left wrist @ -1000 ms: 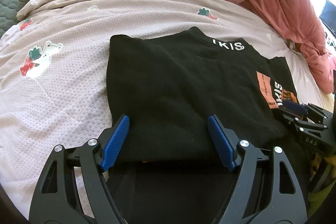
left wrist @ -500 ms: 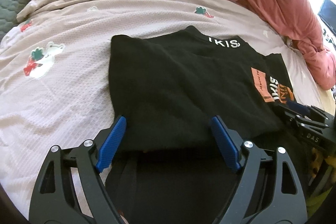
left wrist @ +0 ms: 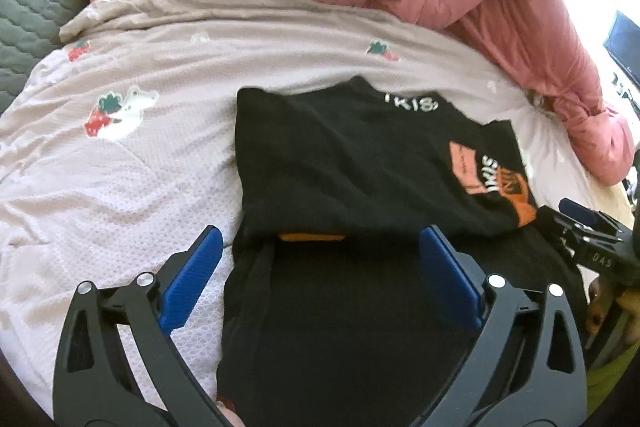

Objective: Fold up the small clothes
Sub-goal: 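Move both tools away from the cuffs toward the black shirt hem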

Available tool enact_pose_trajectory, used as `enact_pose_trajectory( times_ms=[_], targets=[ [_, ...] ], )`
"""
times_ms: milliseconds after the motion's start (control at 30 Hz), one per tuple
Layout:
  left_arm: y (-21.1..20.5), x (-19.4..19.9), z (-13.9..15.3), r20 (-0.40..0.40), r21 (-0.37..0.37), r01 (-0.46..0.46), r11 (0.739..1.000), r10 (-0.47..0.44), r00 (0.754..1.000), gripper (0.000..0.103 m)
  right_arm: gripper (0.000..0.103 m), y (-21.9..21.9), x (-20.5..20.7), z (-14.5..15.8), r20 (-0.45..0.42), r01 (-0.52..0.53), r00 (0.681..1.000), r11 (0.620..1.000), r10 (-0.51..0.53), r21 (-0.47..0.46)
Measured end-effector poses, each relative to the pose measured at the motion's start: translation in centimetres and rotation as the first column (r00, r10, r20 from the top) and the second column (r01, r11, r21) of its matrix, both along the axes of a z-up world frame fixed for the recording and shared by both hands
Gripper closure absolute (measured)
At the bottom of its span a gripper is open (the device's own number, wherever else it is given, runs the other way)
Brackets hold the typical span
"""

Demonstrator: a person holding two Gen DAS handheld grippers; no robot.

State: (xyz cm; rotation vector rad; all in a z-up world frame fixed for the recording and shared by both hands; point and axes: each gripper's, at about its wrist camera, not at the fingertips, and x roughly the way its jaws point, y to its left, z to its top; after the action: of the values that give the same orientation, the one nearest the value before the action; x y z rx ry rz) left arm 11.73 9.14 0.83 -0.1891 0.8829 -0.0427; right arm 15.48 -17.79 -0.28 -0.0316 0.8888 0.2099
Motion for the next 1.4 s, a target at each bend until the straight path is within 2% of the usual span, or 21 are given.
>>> enact_pose_trajectory(
  times_ms=[100,167,567,1067,1400],
  targets=[
    [-0.4,-0.5,0.9,0.019,0.010,0.001,1.000,-0.001,1.000,0.010,0.013,-0.4,-0.4,1.1,0.033,0.000,0.999,0.999,-0.001,0.034],
    [-0.6,-0.8,1.4,0.024,0.008,-0.002,1.000,0.002,1.000,0.010,0.009,-0.4,-0.7,1.7,0.049,-0.004,0.999,0.999,0.002,0.038],
    [-1.1,-2.9,3.6,0.045,0.050,-0.035,0.998,0.033,0.998,0.010,0.007,-1.7,-3.1,5.2,0.121,-0.054,0.992,0.995,0.043,0.089],
    [-0.2,-6.1,6.4,0.099,0.055,-0.082,0.995,0.076,0.992,0.010,0.006,-2.5,-6.2,8.1,0.192,-0.094,0.979,0.991,0.075,0.093],
    [0.3,-7.6,6.9,0.105,0.058,-0.096,0.994,0.089,0.990,0.010,0.005,-2.7,-7.8,9.0,0.210,-0.111,0.973,0.990,0.090,0.088]
  ],
)
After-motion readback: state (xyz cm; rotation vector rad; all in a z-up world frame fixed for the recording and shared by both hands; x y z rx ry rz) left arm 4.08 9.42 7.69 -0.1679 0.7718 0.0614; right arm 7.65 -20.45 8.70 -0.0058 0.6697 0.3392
